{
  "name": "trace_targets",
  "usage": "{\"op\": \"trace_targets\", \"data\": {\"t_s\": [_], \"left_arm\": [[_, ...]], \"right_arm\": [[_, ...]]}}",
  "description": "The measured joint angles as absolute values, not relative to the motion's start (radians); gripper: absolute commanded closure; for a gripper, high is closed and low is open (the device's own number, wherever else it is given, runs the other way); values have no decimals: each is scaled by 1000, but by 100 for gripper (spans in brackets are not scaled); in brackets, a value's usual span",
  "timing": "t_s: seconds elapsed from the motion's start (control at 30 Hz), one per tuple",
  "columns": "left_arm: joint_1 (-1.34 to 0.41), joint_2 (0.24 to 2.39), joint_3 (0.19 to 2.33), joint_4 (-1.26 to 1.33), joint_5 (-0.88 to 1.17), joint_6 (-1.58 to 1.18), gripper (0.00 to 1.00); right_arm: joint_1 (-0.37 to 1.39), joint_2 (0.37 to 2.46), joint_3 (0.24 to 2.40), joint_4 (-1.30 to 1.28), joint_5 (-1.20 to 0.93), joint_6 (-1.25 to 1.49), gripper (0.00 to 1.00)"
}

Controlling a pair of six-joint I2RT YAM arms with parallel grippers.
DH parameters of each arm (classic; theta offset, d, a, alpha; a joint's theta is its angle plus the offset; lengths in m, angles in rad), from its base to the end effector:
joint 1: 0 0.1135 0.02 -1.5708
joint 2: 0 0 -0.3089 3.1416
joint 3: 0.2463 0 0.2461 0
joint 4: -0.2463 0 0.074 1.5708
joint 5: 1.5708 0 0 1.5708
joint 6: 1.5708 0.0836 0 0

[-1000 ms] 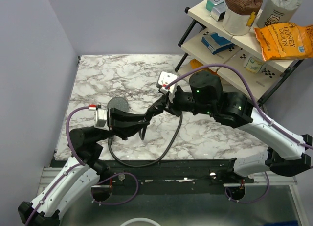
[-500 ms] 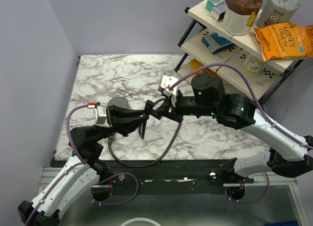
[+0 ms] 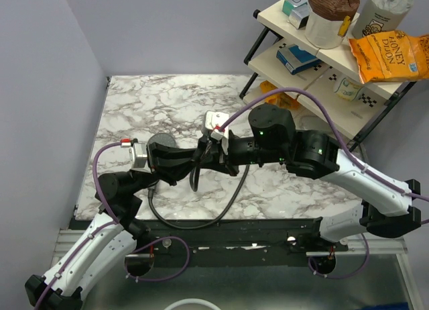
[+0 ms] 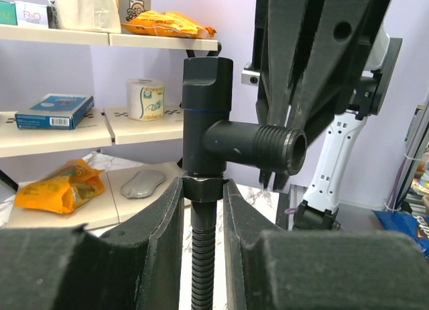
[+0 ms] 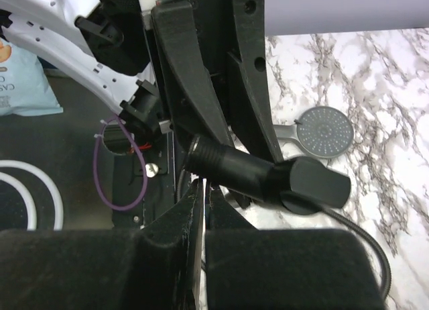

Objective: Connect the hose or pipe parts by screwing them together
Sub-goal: Install the adaptor on the pipeline.

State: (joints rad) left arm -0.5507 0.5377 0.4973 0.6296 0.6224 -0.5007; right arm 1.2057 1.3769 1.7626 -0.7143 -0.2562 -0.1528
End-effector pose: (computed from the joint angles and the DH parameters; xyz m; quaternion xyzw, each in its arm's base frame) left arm 0.0713 -0.1010 0.4009 0.2812 0.4418 -0.5462 0.6538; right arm 0.0893 0.2930 0.5120 -0.5645 0.5809 0.3798 0.4468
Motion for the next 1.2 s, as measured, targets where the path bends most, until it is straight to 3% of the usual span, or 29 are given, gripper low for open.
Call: {"op": "trace_targets", "data": {"t_s": [0.37, 0.8, 1.2], "left_arm": [[-551, 538, 497, 625, 617, -498, 100], [-541, 536, 497, 585, 603, -505, 100], [-543, 529, 497, 599, 636, -532, 100]], "right_arm": [[1322, 1416, 1766, -589, -110, -156, 91], [1343, 1595, 1932, -615, 151, -234, 91], [1346, 1802, 2297, -732, 352, -347, 71]]}}
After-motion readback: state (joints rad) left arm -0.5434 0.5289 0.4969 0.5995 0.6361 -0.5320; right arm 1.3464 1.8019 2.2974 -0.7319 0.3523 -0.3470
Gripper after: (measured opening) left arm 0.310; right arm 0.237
